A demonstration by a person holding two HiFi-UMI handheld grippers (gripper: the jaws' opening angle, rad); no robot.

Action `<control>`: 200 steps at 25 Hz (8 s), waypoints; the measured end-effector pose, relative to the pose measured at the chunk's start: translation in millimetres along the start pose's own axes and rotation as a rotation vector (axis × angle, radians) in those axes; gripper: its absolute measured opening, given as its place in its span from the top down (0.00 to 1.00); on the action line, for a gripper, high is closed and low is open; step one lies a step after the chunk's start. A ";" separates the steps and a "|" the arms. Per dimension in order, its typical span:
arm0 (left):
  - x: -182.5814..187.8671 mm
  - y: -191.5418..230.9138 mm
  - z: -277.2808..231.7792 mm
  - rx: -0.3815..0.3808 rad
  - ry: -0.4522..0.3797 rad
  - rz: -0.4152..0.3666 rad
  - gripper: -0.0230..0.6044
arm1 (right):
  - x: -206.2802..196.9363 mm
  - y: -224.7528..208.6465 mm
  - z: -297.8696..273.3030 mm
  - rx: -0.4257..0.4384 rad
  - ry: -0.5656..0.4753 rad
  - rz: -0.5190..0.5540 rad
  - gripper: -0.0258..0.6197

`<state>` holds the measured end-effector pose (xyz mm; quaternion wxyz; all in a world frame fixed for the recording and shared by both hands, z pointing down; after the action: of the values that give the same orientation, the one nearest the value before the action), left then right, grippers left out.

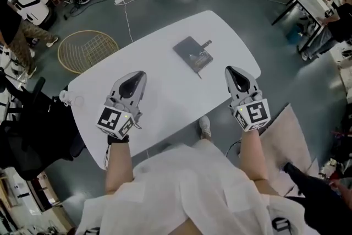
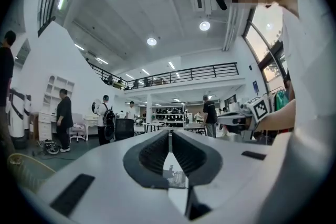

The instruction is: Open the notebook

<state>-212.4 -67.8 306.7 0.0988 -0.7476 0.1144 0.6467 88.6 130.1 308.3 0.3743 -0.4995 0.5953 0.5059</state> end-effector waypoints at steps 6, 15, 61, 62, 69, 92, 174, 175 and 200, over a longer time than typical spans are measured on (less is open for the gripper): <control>7.3 3.8 -59.3 0.135 -0.012 0.040 0.93 | -14.0 -65.8 -60.5 0.135 0.034 0.040 0.95; 3.5 -3.1 -129.8 0.254 0.023 0.065 0.93 | -35.4 -131.4 -139.0 0.334 0.060 0.079 0.91; -107.8 -19.0 -247.6 0.486 0.210 0.305 0.93 | -291.3 -156.4 -333.2 0.597 0.835 -0.320 0.81; -107.9 -20.4 -247.0 0.490 0.211 0.312 0.93 | -292.9 -156.6 -333.6 0.599 0.843 -0.328 0.81; -113.2 -22.0 -240.2 0.503 0.196 0.315 0.93 | -296.7 -156.7 -338.4 0.614 0.883 -0.364 0.82; -108.8 -20.9 -204.0 0.525 0.139 0.302 0.93 | -240.6 -146.3 -313.4 0.551 0.763 -0.208 0.84; 14.4 25.5 -17.4 0.611 -0.017 0.090 0.93 | 5.9 -110.1 -186.7 0.350 -0.070 -0.170 0.95; 17.9 26.1 -18.8 0.609 -0.021 0.080 0.93 | 8.6 -114.0 -183.3 0.344 -0.081 -0.170 0.95; 32.2 -0.9 -71.3 0.593 -0.002 0.054 0.93 | -1.8 -179.2 -164.8 0.307 -0.089 -0.115 0.96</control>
<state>-140.4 -89.4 285.2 0.2955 -0.6822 0.3180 0.5883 273.3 -28.5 303.4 0.5006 -0.4469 0.6189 0.4082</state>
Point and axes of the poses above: the fingertips, and each gripper's own axes: z backward along the fingers, y to its left, x out of its top, the point moved 10 cm from there along z, backward along the fingers, and after that the axes turned 10 degrees about y, right-handed, at the moved point
